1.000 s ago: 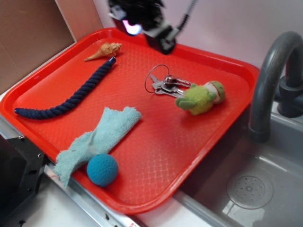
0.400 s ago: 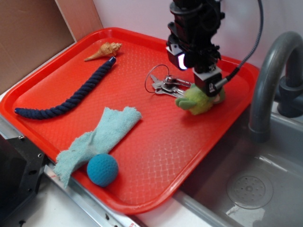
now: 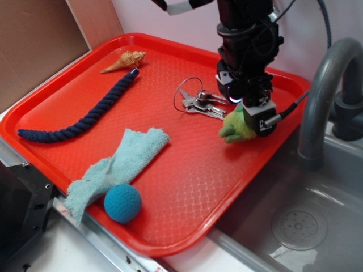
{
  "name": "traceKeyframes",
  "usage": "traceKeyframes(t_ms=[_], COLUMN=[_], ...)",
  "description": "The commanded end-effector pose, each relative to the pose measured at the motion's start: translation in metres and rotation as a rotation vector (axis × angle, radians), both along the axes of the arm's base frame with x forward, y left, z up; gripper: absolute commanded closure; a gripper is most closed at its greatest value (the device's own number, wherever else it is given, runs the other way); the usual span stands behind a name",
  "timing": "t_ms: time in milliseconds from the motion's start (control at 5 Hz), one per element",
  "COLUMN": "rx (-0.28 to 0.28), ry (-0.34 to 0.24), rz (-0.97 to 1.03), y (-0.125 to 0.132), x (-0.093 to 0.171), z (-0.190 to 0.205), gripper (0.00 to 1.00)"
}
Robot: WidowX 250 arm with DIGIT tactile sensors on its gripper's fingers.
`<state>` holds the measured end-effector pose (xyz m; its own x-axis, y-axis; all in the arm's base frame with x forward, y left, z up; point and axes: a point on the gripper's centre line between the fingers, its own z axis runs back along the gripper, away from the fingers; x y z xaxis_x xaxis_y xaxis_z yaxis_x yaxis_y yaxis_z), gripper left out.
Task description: Grab the green animal.
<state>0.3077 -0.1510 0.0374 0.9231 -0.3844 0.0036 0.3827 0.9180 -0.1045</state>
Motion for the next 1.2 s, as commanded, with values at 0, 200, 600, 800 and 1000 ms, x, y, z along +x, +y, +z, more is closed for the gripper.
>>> traceKeyframes(t_ms=[0, 200, 600, 800, 1000], rx=[-0.022, -0.01, -0.009, 0.074, 0.068], ry=[0.003, 0.026, 0.023, -0.037, -0.124], rz=[-0.005, -0.037, -0.054, 0.109, 0.246], y=[-0.01, -0.015, -0.019, 0.006, 0.04], x=[0.0, -0.001, -0.006, -0.013, -0.029], z=[-0.003, -0.012, -0.01, 0.033, 0.081], gripper=[0.0, 1.0, 1.0, 1.0, 1.0])
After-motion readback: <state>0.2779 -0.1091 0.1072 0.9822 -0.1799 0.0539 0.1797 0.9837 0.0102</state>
